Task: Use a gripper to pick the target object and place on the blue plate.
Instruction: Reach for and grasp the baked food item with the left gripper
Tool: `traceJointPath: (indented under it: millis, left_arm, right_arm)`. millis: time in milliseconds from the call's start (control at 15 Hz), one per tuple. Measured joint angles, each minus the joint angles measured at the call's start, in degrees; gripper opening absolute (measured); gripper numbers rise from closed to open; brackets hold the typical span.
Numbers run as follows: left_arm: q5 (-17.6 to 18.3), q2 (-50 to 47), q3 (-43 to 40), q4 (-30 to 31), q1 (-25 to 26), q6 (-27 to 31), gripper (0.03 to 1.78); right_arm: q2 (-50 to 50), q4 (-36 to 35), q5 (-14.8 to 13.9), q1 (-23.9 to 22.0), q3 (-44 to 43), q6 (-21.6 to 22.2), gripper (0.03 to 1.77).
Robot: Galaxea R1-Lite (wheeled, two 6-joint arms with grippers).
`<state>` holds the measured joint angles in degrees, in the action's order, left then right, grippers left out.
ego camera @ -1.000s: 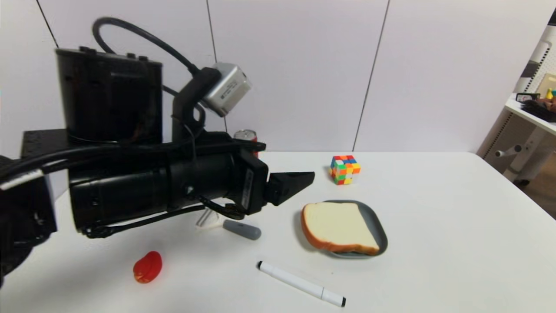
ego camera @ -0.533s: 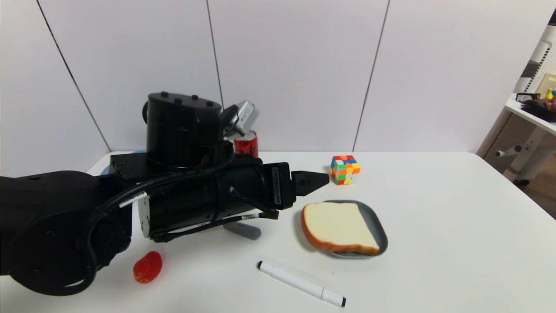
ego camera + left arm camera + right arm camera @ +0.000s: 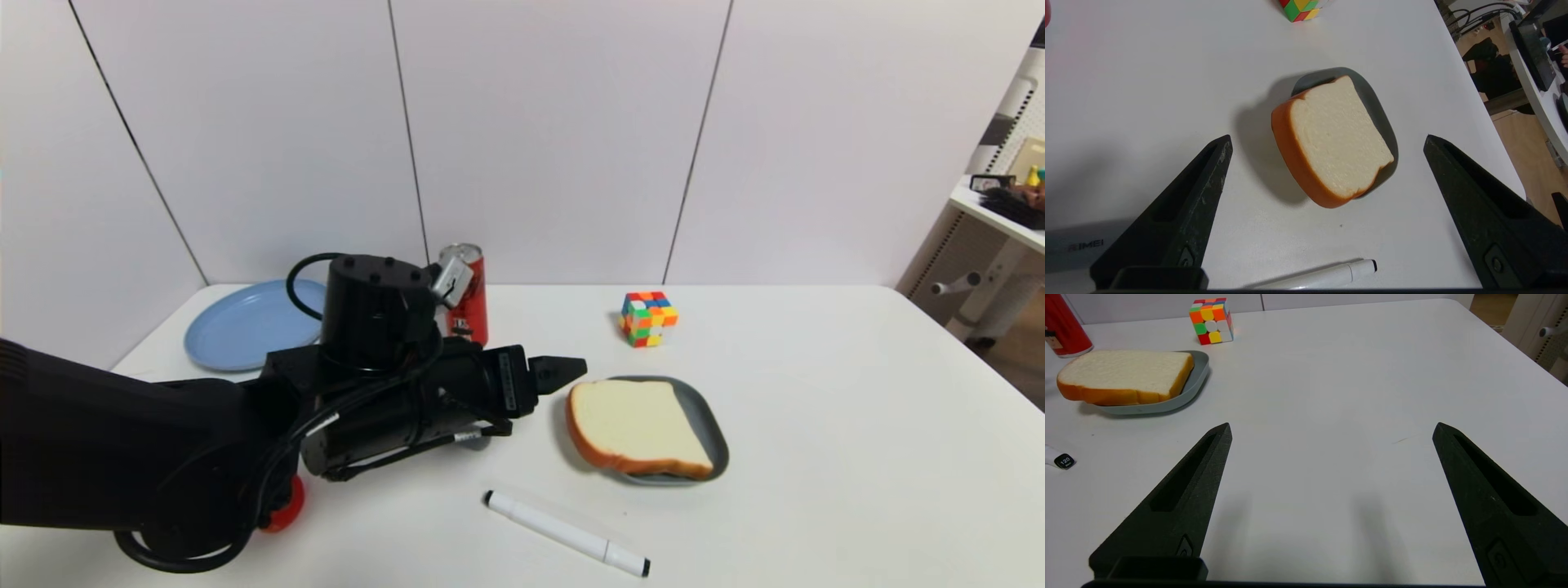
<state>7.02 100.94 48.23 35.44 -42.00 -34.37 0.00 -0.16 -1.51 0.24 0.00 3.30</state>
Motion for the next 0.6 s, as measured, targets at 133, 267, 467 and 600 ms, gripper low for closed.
traceJointPath:
  millis: [133,267,467,600]
  left_arm:
    - [0.3,2.1,-0.5,2.8,0.0,-0.9,1.69]
    - [1.9,3.8,-0.8,3.2,0.0,-1.7,1.69]
    - [2.5,6.0,-1.1,3.4,-0.1,-2.1,1.69]
    - [3.4,7.1,-1.2,3.8,-0.2,-2.1,1.69]
  right_arm:
    - [0.0,0.0,0.0,0.0,0.0,0.0,1.70]
    - [0.0,0.0,0.0,0.0,0.0,0.0,1.70]
    - [0.0,0.0,0.0,0.0,0.0,0.0,1.70]
    - [0.0,0.0,0.0,0.0,0.0,0.0,1.70]
